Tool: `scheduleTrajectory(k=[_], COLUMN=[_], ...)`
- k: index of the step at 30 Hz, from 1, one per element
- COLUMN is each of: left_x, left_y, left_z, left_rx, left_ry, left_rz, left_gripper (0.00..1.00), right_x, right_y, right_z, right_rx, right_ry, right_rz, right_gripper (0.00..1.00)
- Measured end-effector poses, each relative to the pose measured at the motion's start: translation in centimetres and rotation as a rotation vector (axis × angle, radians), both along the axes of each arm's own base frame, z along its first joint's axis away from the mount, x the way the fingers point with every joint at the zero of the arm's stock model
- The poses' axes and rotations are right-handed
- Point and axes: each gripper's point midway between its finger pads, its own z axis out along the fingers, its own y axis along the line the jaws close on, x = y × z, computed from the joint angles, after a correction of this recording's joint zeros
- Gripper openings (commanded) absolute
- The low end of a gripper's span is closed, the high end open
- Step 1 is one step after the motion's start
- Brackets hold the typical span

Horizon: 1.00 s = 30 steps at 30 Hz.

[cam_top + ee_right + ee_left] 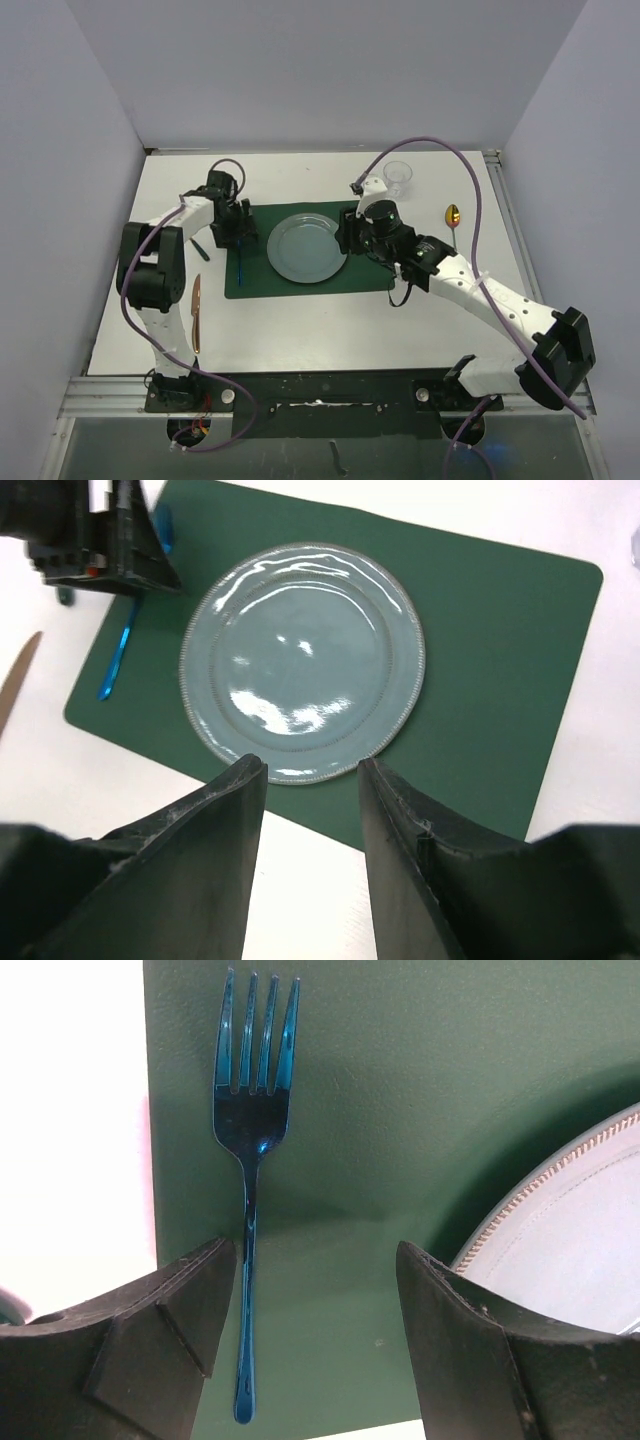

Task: Set the dinner table for one person
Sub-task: Place the fork on the napkin, then adjust the napkin at the center of the board.

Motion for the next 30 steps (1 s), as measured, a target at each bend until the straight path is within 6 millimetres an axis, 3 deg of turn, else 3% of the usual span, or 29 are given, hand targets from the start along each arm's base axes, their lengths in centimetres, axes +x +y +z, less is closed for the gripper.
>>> scheduleTrajectory(k=[5,10,17,23,30], left_x=[-0.1,0.2,0.5,-0.1,-1.4], left_y=[0.1,0.5,2.2,5.0,7.3], left_z=[0.5,3.0,5.7,4.7,3.4], left_rx=[-0.003,0.003,0.064,0.181,0.281], left_ry=[-0.025,-0.101,-0.191,-0.180,-0.149], left_rz=[0.027,0.066,0.148,0.250,0.332], left_gripper=[0.65,0.65,0.65,0.65,0.64], right_x=[0.6,1.7,3.0,3.5,5.3], right_y=[-1.2,-3.0,-4.8,-5.8,-10.1], right_z=[-2.5,-4.9,-10.9,-15.3,-17.2], right_rx=[-0.051,-0.073,-0.145,-0.211,-0.191], right_ry=[0.033,0.076,0.194,0.277,0.317], right_rz=[-0.082,-0.178,-0.275,-0.333,-0.470], right_gripper=[0.41,0.41,0.37,0.39,0.39])
